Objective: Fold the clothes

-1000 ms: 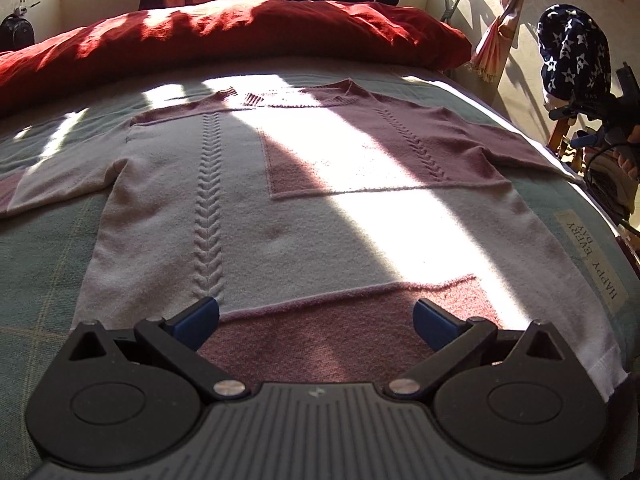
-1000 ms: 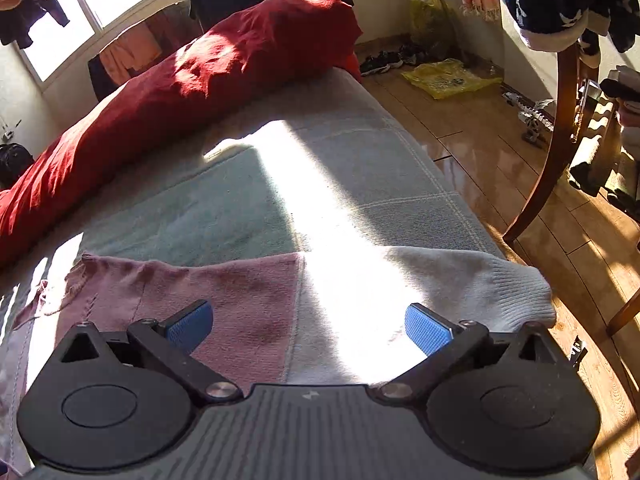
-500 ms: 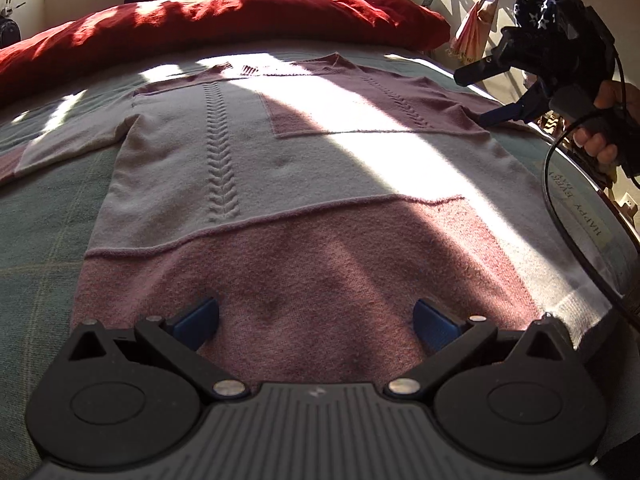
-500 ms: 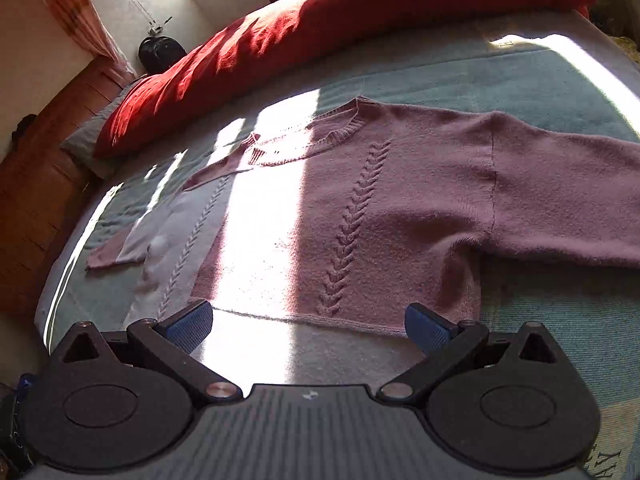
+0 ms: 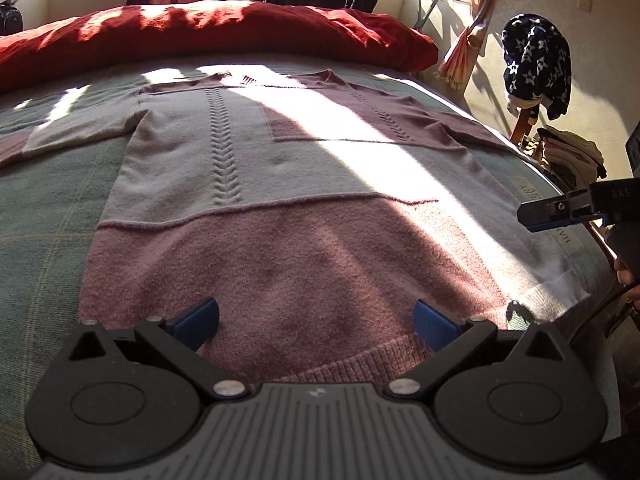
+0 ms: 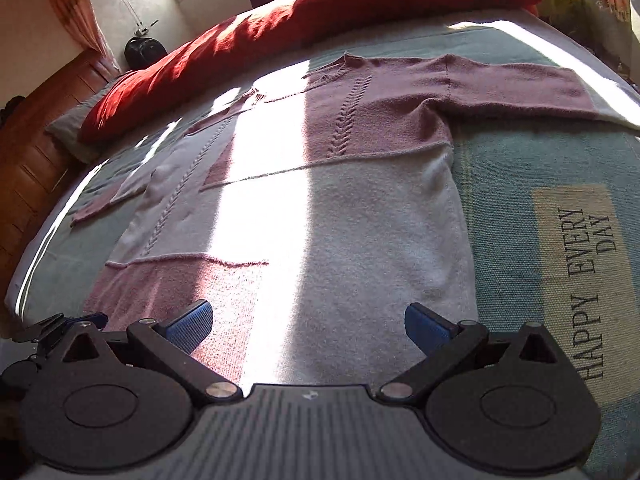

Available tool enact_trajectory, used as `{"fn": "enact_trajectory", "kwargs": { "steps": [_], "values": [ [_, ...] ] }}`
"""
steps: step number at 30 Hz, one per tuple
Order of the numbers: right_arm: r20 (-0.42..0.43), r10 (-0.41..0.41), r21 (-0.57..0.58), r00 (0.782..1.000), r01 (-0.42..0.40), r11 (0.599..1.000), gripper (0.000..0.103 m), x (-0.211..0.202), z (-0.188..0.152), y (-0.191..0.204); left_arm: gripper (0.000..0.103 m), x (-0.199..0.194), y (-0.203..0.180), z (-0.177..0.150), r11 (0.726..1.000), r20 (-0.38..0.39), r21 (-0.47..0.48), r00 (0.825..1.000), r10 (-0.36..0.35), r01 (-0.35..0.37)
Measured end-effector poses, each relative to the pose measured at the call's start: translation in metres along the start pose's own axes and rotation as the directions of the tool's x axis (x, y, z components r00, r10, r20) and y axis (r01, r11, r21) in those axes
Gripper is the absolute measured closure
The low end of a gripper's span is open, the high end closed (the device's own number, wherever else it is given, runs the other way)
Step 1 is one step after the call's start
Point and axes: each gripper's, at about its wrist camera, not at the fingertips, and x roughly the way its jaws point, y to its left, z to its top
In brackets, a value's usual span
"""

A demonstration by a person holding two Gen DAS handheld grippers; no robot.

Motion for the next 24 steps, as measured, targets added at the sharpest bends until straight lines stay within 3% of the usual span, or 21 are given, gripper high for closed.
{"fn": "enact_trajectory", "kwargs": {
  "steps": [2,10,15,19,22,24],
  "values": [
    [-0.025,-0.019,-0.002,1.0,0.019,1.0,0.0,0.01,-0.01,0.006,0.001,0.001,0.001,-0.003,1.0,-0.018,0.002,1.0,0.006,-0.006],
    [0.03,-0.125,-0.105,0.992,0.127,0.986,0.0,0.021,-0.032,0.022,0.001,-0.021,0.001,-0.024,1.0,-0.033,0.007,0.999,0.009,-0.009],
    [0.074,-0.176,-0.192,0.982,0.187,0.964,0.0,0.026,-0.043,0.032,0.001,-0.025,-0.004,-0.001,1.0,-0.003,0.025,1.0,0.01,-0.01],
    [0.106,-0.19,-0.203,0.976,0.208,0.957,0.0,0.026,-0.048,0.035,0.001,-0.008,-0.015,0.023,0.998,0.018,0.054,1.0,-0.02,0.019],
    [0.106,-0.186,-0.199,0.977,0.204,0.958,0.0,0.026,-0.047,0.033,0.001,0.014,-0.025,0.029,0.996,-0.028,0.055,0.997,-0.066,0.067],
    [0.105,-0.183,-0.2,0.977,0.201,0.959,0.0,0.025,-0.047,0.033,0.001,0.026,-0.03,0.024,0.997,-0.07,0.044,0.996,-0.055,0.058]
  ]
}}
